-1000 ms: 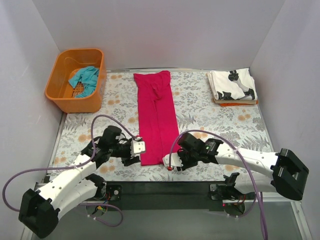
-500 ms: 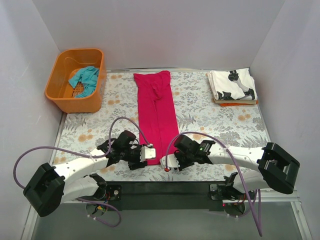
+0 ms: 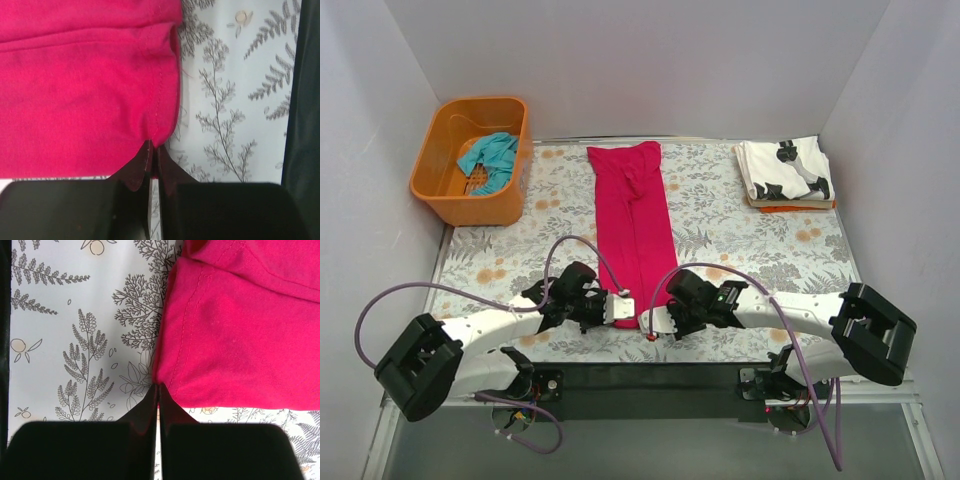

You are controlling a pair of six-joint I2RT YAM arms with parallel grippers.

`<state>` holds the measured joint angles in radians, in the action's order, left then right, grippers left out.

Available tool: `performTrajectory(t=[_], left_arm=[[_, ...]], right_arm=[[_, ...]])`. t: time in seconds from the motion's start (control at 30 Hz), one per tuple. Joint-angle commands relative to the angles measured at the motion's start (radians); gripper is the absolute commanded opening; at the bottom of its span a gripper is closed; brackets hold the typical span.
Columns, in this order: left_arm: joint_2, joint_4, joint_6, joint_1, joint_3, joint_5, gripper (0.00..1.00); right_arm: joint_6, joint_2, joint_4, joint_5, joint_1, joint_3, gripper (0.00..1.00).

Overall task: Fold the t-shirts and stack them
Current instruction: Fold the tshirt

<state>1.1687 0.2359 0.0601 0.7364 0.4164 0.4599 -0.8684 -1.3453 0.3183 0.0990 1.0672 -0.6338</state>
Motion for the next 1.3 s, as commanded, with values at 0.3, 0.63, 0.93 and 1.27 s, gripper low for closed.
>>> performTrajectory(t=[0.3, 0.63, 0.93, 1.27], left_arm=[[-0.268, 0.379, 0.04, 0.004, 0.087, 0.099, 0.0], [-0.16, 0.245, -0.02, -0.205, 0.203, 0.095, 0.0], [0.1, -0.036, 0.014, -0.338, 0.323, 0.043, 0.0], [0.33, -0.231, 0.053, -0.425, 0.439, 0.026, 0.0]], right_arm=[[0.111, 0.089, 0.26, 0.087, 0.031, -0.202, 0.01], [-0.014, 0.046, 0.22, 0.047, -0.143, -0.269, 0.01], [-0.113, -0.165, 0.154, 0.05, -0.291, -0.44, 0.01], [-0.216, -0.423, 0.127, 0.082, -0.427, -0.717, 0.01]])
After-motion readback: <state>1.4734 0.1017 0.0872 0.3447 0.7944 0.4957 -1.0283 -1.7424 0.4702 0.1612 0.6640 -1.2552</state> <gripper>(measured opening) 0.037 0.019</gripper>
